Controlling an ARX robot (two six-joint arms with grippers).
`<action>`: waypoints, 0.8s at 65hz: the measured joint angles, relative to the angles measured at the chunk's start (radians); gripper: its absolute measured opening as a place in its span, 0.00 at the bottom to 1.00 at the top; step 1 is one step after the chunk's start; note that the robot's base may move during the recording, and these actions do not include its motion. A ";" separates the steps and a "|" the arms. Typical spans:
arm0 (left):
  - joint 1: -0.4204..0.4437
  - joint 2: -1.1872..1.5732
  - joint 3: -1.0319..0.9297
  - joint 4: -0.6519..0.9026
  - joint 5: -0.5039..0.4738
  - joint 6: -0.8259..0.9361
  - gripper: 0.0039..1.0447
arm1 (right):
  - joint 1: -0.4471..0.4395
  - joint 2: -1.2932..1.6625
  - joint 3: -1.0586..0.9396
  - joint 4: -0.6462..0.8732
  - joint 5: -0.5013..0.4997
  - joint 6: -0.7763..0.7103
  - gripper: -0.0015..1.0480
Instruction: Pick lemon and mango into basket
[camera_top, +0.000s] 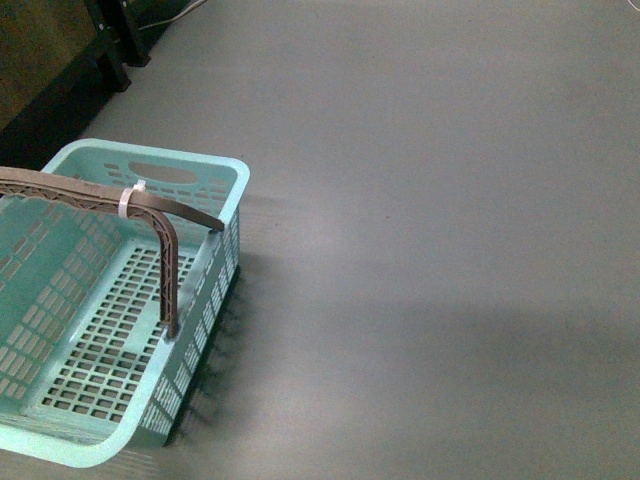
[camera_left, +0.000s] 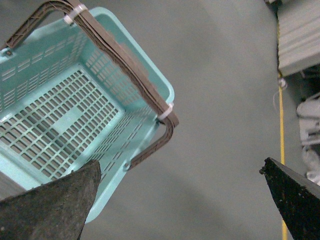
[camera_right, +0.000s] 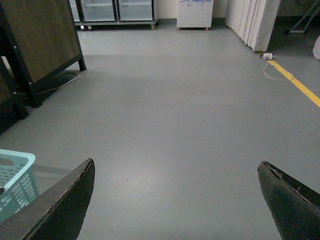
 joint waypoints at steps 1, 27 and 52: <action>0.010 0.036 0.006 0.033 0.000 -0.015 0.94 | 0.000 0.000 0.000 0.000 0.001 0.000 0.92; 0.016 0.965 0.187 0.639 -0.180 -0.396 0.94 | 0.000 0.000 0.000 0.000 0.000 0.000 0.92; -0.210 1.434 0.482 0.720 -0.320 -0.523 0.94 | 0.000 0.000 0.000 0.000 0.000 0.000 0.92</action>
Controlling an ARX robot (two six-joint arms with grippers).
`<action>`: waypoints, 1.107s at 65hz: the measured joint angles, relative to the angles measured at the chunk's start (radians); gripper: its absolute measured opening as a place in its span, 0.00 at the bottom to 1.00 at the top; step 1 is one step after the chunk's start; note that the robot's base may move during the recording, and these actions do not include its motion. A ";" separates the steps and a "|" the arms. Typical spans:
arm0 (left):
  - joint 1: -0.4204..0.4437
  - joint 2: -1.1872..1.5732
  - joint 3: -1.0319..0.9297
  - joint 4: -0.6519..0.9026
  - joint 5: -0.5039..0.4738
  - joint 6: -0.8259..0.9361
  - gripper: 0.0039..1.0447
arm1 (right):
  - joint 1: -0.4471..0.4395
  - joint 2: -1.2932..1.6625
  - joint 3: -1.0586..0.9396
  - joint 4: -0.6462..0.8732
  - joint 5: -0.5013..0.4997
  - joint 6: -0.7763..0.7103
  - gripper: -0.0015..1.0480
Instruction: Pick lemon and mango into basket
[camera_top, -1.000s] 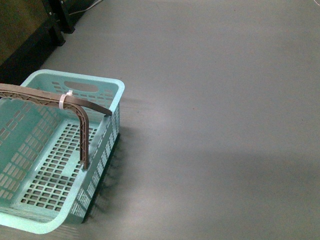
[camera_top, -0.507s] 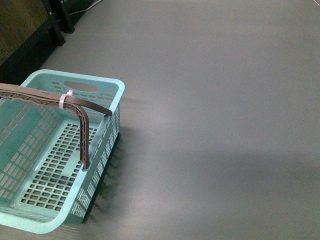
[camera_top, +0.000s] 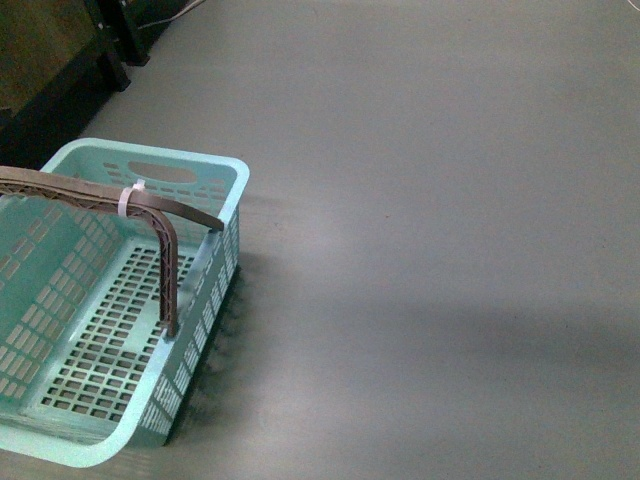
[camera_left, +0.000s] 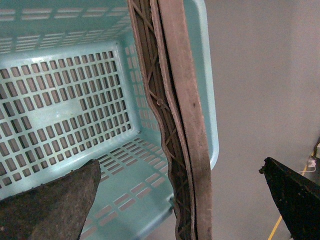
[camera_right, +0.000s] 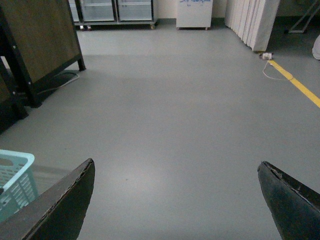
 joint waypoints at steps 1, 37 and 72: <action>-0.003 0.007 0.005 0.000 0.000 -0.002 0.94 | 0.000 0.000 0.000 0.000 0.000 0.000 0.92; -0.042 0.219 0.221 -0.049 -0.072 -0.024 0.36 | 0.000 0.000 0.000 0.000 0.000 0.000 0.92; -0.020 0.068 0.094 -0.058 0.010 -0.063 0.14 | 0.000 0.000 0.000 0.000 0.000 0.000 0.92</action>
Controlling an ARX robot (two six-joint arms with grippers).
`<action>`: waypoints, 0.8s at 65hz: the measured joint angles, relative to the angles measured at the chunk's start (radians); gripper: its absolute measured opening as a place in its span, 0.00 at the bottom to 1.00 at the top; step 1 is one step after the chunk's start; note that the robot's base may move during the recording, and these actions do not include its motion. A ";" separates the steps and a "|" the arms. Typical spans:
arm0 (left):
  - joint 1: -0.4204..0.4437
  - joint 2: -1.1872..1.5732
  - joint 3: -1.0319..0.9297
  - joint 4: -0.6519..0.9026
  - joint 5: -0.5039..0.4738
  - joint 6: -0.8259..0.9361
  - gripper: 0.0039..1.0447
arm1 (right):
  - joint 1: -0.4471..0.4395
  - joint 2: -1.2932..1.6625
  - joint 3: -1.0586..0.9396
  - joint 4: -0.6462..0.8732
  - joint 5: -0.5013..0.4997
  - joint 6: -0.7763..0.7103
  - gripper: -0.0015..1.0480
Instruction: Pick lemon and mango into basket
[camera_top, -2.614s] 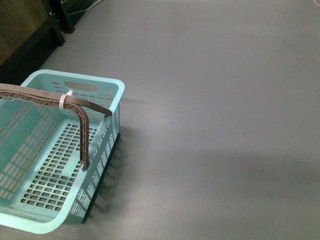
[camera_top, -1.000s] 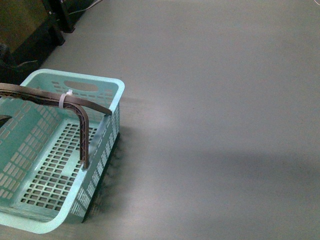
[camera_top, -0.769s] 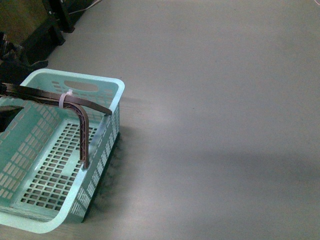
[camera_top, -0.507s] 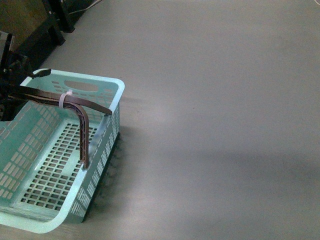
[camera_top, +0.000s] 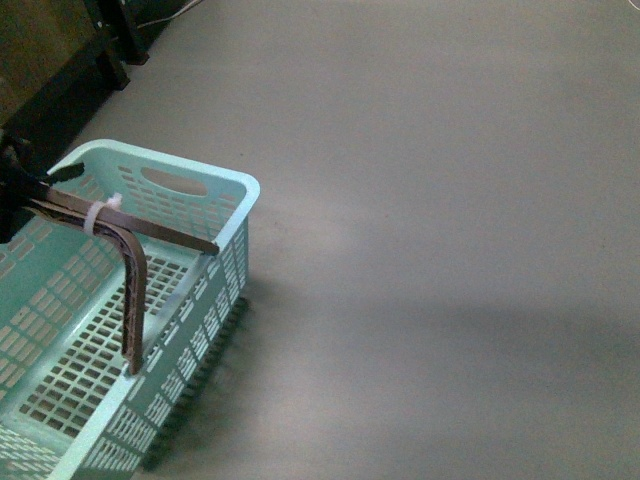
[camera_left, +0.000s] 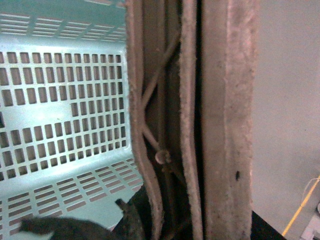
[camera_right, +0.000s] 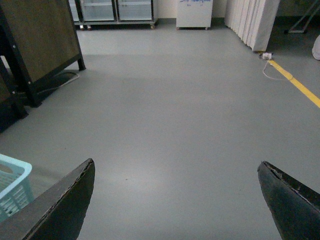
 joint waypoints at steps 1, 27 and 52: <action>0.002 -0.013 -0.008 0.001 0.005 0.000 0.14 | 0.000 0.000 0.000 0.000 0.000 0.000 0.92; 0.151 -0.653 -0.171 -0.204 0.203 -0.061 0.14 | 0.000 0.000 0.000 0.000 0.000 0.000 0.92; 0.237 -1.010 -0.133 -0.460 0.282 -0.103 0.14 | 0.000 0.000 0.000 0.000 0.000 0.000 0.92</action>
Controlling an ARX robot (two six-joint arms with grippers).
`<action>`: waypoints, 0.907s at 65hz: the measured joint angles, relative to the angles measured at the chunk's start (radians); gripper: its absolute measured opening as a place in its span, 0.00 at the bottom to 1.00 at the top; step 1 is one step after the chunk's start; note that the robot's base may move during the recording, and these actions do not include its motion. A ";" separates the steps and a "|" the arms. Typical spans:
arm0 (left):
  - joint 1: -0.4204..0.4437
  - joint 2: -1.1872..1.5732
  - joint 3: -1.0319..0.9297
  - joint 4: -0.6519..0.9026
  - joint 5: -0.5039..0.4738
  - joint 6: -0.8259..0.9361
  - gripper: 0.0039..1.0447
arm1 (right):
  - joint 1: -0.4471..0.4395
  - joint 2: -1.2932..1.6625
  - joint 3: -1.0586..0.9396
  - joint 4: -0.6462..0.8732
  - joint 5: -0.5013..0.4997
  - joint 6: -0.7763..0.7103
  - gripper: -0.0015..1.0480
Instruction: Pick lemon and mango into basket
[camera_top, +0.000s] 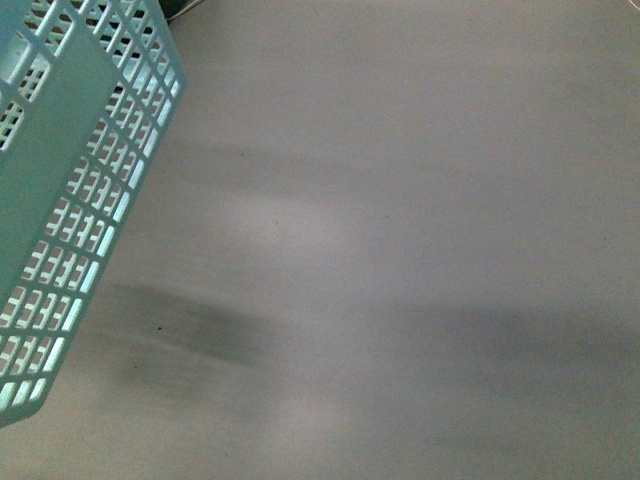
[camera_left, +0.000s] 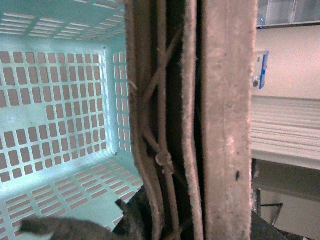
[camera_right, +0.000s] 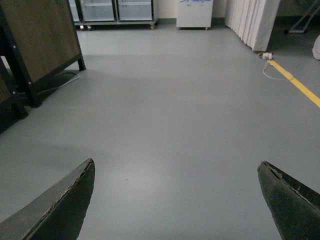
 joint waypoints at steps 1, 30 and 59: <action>-0.001 -0.012 0.002 -0.012 0.002 -0.003 0.14 | 0.000 0.000 0.000 0.000 0.000 0.000 0.92; -0.010 -0.103 0.028 -0.102 0.013 -0.016 0.14 | 0.000 0.000 0.000 0.000 0.000 0.000 0.92; -0.011 -0.102 0.028 -0.106 0.013 -0.016 0.14 | 0.000 0.000 0.000 0.000 0.000 0.000 0.92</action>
